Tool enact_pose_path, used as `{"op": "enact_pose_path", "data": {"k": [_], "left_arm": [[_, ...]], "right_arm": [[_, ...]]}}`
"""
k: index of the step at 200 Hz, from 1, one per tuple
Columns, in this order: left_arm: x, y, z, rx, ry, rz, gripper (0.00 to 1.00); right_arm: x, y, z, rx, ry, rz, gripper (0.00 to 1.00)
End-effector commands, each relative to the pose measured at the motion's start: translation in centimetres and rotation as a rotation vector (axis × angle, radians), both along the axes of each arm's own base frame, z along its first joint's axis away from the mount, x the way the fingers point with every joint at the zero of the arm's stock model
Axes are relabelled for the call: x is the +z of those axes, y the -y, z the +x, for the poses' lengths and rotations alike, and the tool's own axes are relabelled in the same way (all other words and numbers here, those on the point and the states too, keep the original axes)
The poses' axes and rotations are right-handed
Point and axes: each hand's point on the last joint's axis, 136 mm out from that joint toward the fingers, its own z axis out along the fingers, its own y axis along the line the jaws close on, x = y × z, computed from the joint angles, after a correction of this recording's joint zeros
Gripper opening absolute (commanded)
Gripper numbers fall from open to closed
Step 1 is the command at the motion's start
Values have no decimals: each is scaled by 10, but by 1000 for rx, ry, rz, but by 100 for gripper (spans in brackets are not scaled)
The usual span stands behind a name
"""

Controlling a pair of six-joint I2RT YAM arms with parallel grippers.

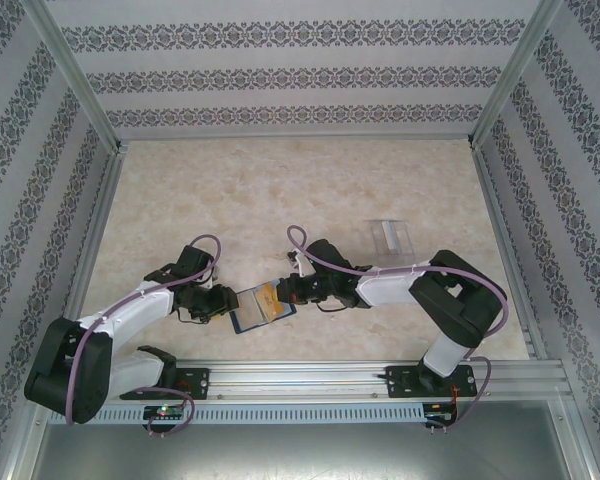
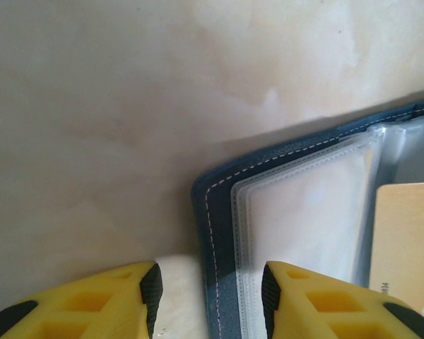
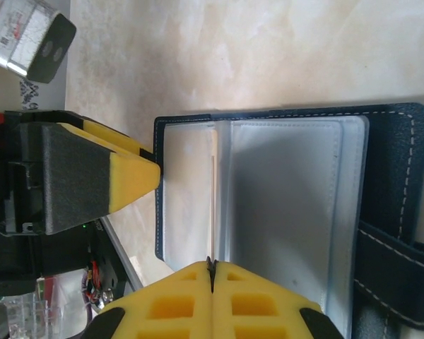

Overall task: Put the credit cards into the card holder
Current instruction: Insert the credit card into the card slot.

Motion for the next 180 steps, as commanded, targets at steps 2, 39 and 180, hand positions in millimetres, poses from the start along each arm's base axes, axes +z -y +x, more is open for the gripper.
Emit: {"op": "enact_pose_path", "data": {"k": [2, 39, 180], "left_arm": [[-5, 1, 2, -11, -1, 14, 46], [-6, 0, 2, -10, -4, 20, 46], [-12, -3, 10, -1, -7, 52, 39]], "right_arm": [[-5, -5, 3, 28, 30, -2, 0], [-8, -9, -1, 48, 26, 0, 0], [-8, -39, 10, 66, -12, 77, 0]]}}
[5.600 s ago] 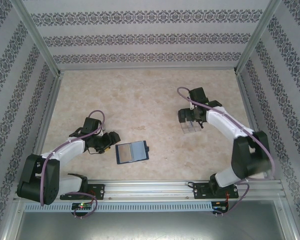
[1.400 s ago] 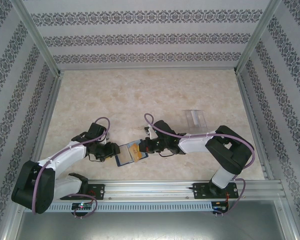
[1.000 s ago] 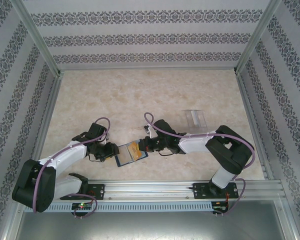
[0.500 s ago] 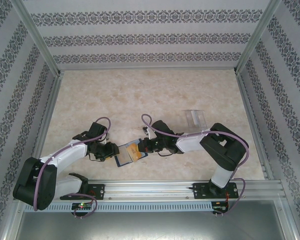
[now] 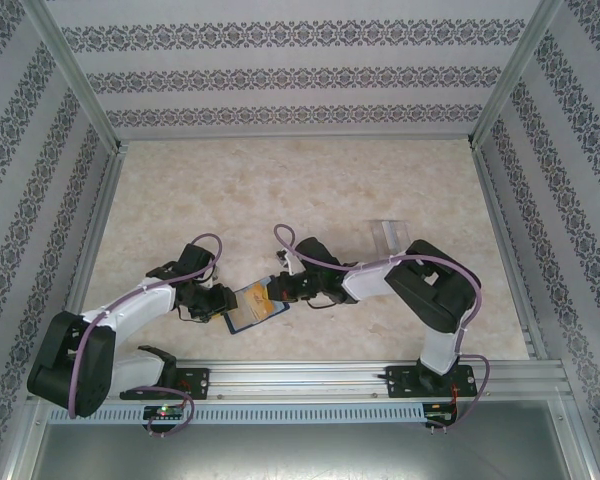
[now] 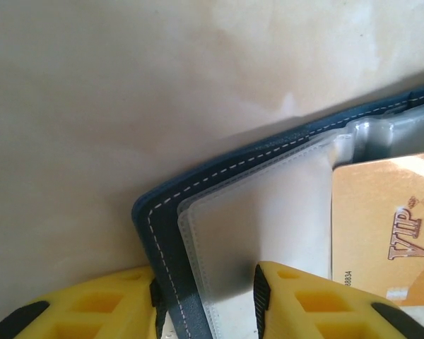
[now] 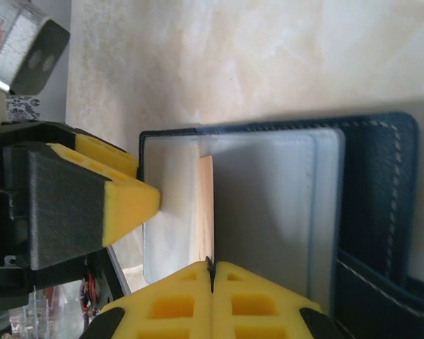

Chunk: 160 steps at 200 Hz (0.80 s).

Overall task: Put the credit cards into the card holder
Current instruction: Insert the credit card into the card slot.

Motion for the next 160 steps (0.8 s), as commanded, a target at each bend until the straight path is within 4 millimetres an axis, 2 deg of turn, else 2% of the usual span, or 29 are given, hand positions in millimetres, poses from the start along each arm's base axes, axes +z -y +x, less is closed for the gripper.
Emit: {"op": "enact_pose_path", "data": {"k": [1, 31, 74, 160], "left_arm": [[-8, 0, 10, -6, 23, 29, 39], [-7, -1, 14, -3, 31, 39, 35], [-5, -2, 18, 1, 44, 52, 35], [-6, -2, 18, 7, 36, 49, 35]], "right_arm": [[4, -13, 0, 25, -6, 44, 0], [2, -18, 1, 27, -18, 61, 0], [-6, -18, 1, 22, -28, 55, 0], [-12, -24, -13, -2, -73, 78, 0]]}}
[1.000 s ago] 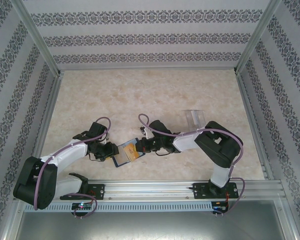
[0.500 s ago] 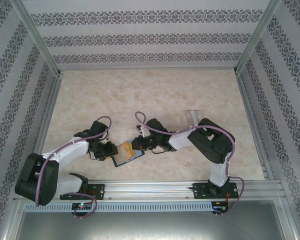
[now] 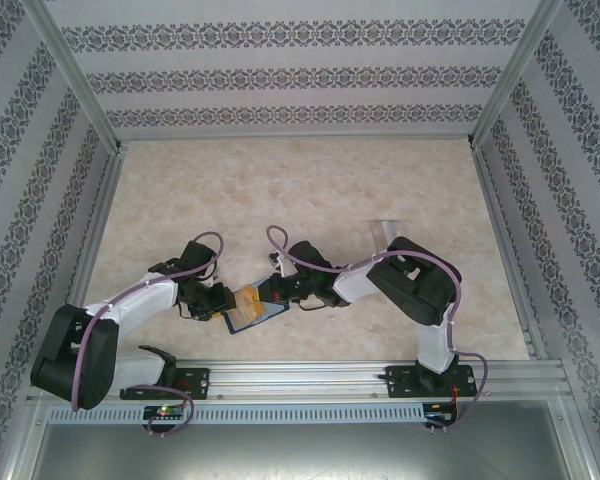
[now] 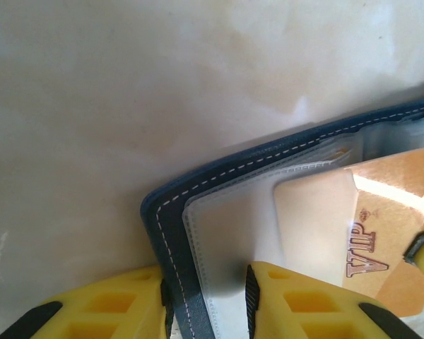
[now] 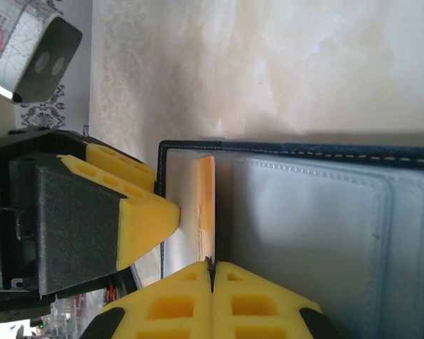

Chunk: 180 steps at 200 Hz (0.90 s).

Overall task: Put the credit cards into the card holder
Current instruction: Insert the credit card into the card slot.

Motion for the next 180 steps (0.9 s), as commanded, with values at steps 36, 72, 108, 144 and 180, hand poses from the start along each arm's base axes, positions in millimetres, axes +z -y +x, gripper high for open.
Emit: {"op": "enact_pose_path", "data": {"k": [36, 72, 108, 144, 180], "left_arm": [[-7, -2, 15, 3, 64, 33, 35], [-6, -2, 15, -3, 65, 38, 35], [3, 0, 21, -16, 85, 36, 35], [10, -2, 22, -17, 114, 41, 34], [10, -2, 21, -19, 111, 38, 31]], "right_arm": [[-18, 1, -29, 2, -16, -62, 0], [-20, 3, -30, -22, -16, -89, 1], [-14, -5, -37, 3, -28, -89, 9], [-17, 14, -42, 28, 0, -189, 17], [-12, 14, -43, 42, -8, -198, 21]]}}
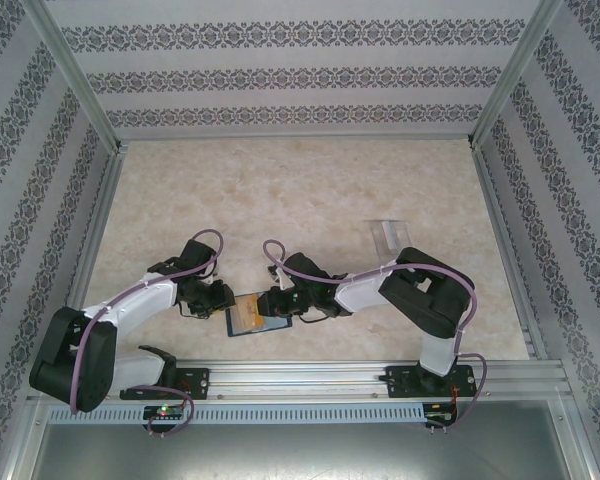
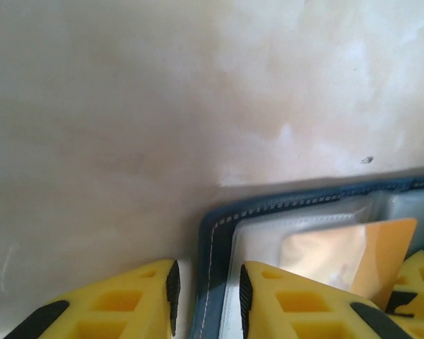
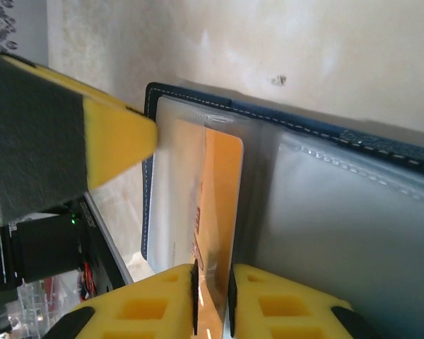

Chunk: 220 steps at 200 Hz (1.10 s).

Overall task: Put the credit cards into the card holder
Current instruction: Insert the credit card into the card slot.

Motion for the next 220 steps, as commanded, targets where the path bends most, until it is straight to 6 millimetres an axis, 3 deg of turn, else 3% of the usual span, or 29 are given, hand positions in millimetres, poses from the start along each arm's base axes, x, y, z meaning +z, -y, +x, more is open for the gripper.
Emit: {"op": "enact_pose_path", "data": {"k": [1, 28, 61, 88, 141, 192, 220], "left_arm": [[5, 1, 12, -19, 60, 17, 31], [2, 4, 11, -18, 55, -3, 28], [-1, 8, 10, -16, 49, -27, 23], [-2, 8, 11, -20, 42, -22, 18], [-1, 12, 17, -22, 61, -39, 2], [-4, 12, 16, -17, 57, -43, 0], [-4, 14, 16, -19, 58, -60, 0]], "right_arm": [[-6, 6, -8, 32, -10, -63, 21], [-6, 4, -9, 36, -25, -63, 20], [2, 5, -7, 29, -12, -65, 28], [1, 11, -5, 30, 4, -119, 29], [2, 20, -2, 24, 53, -198, 40], [8, 26, -4, 41, 95, -255, 39], [7, 19, -8, 66, 98, -250, 30]]}}
